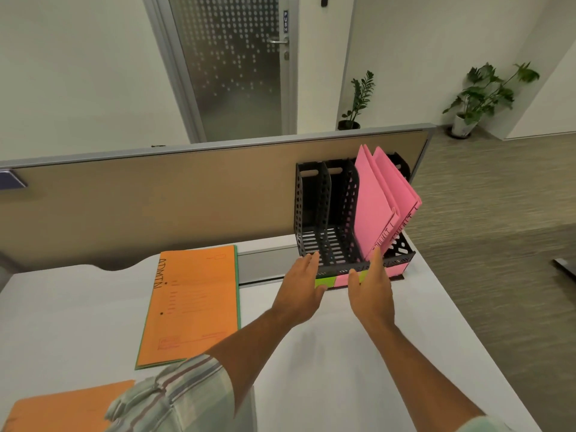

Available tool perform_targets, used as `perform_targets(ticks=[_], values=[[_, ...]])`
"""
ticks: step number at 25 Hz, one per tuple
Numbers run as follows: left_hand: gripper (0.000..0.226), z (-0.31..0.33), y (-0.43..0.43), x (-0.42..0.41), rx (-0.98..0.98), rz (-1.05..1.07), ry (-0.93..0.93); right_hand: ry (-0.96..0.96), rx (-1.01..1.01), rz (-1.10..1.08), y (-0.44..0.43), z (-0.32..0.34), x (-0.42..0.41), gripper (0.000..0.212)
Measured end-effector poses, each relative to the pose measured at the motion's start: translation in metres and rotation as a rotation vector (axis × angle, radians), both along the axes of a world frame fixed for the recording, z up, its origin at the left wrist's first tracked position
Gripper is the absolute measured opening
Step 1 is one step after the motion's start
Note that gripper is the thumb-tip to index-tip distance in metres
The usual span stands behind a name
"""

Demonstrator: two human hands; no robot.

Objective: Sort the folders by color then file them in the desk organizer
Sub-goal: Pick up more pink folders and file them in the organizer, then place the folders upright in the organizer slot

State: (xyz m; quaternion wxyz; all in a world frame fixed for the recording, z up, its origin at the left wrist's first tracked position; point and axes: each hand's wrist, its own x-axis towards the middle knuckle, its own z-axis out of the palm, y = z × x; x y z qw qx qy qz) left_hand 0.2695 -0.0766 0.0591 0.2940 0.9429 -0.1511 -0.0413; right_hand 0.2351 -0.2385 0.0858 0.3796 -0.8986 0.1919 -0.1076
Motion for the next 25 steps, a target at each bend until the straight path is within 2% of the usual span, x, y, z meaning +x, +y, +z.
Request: perform_targets(ticks=[3, 7, 14, 19, 25], values=[[0.076, -0.007, 0.036, -0.019, 0.063, 0.010, -0.013, 0.100, -0.109, 0.082, 0.031, -0.017, -0.012, 0.077], [0.078, -0.022, 0.085, -0.039, 0.230, 0.042, 0.010, 0.122, -0.249, 0.219, 0.077, -0.035, -0.019, 0.078], [0.081, -0.049, 0.197, -0.063, 0.387, 0.182, 0.104, 0.170, -0.351, 0.479, 0.178, -0.073, -0.021, 0.081], [0.084, -0.074, 0.272, -0.073, 0.418, 0.324, 0.222, 0.253, -0.455, 0.707, 0.244, -0.099, -0.022, 0.083], [0.073, -0.104, 0.330, -0.067, 0.287, 0.529, 0.363, 0.443, -0.498, 0.902, 0.290, -0.131, -0.018, 0.080]])
